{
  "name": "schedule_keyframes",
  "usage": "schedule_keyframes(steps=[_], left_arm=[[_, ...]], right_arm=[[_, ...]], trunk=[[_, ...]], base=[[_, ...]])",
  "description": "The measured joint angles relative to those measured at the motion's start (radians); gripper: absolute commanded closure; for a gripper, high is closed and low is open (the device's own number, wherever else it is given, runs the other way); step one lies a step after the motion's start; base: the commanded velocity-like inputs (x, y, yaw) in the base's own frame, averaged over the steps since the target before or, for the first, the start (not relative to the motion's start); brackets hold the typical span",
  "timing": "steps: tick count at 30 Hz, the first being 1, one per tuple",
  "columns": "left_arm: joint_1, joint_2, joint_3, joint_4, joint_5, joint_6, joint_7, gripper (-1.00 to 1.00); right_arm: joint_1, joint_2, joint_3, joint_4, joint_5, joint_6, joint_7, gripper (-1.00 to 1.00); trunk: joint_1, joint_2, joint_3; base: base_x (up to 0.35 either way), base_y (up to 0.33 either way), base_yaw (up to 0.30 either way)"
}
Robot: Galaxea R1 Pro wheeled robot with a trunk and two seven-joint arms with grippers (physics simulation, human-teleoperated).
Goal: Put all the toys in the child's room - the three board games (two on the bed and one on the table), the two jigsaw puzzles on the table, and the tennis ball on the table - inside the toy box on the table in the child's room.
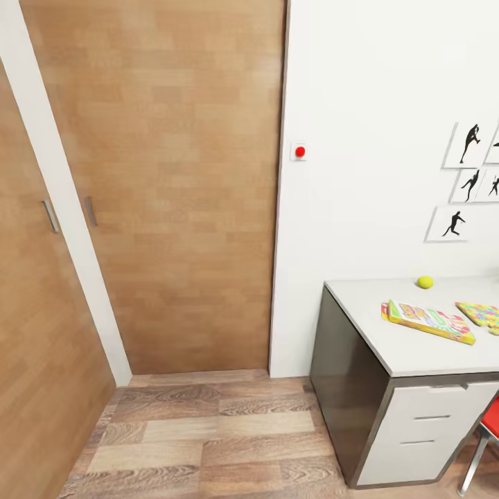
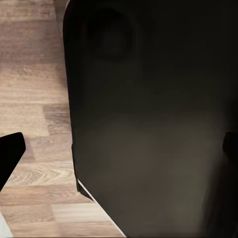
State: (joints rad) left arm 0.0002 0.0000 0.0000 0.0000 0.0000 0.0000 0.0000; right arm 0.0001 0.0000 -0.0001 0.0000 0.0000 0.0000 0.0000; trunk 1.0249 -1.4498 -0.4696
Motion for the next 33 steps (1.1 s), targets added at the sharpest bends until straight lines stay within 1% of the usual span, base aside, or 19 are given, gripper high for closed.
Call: schedule_keyframes(steps=[2, 5, 7, 12, 20, 33], left_arm=[[0.000, -0.011, 0.008, -0.008, 0.004, -0.005, 0.000, -1.00], [0.002, -0.011, 0.006, -0.008, 0.006, -0.004, -0.001, -1.00], [0.006, -0.013, 0.001, -0.009, 0.010, -0.002, -0.004, -1.00], [0.010, -0.017, -0.004, -0.010, 0.013, 0.001, -0.007, -1.00], [0.010, -0.017, -0.005, -0.010, 0.014, 0.001, -0.007, -1.00], [0.010, -0.017, -0.004, -0.010, 0.014, 0.001, -0.007, -1.00]], right_arm=[[0.005, 0.011, 0.001, 0.001, 0.001, -0.006, 0.001, -1.00], [0.005, 0.028, 0.001, 0.001, 0.000, -0.004, 0.003, -1.00], [0.005, 0.029, 0.000, 0.002, -0.002, 0.001, 0.005, -1.00], [0.005, 0.041, -0.002, 0.002, -0.006, 0.002, 0.008, -1.00], [0.005, 0.043, -0.003, 0.001, -0.006, 0.001, 0.008, -1.00], [0.005, 0.041, -0.007, 0.001, -0.013, 0.003, 0.008, -1.00]], trunk=[[0.000, 0.000, 0.000], [0.000, 0.000, 0.000], [0.000, 0.000, 0.000], [0.000, 0.000, 0.000], [0.000, 0.000, 0.000], [0.000, 0.000, 0.000]], base=[[0.000, 0.000, 0.000], [0.000, 0.000, 0.000], [0.000, 0.000, 0.000], [0.000, 0.000, 0.000], [0.000, 0.000, -0.040], [0.000, 0.000, -0.251]])
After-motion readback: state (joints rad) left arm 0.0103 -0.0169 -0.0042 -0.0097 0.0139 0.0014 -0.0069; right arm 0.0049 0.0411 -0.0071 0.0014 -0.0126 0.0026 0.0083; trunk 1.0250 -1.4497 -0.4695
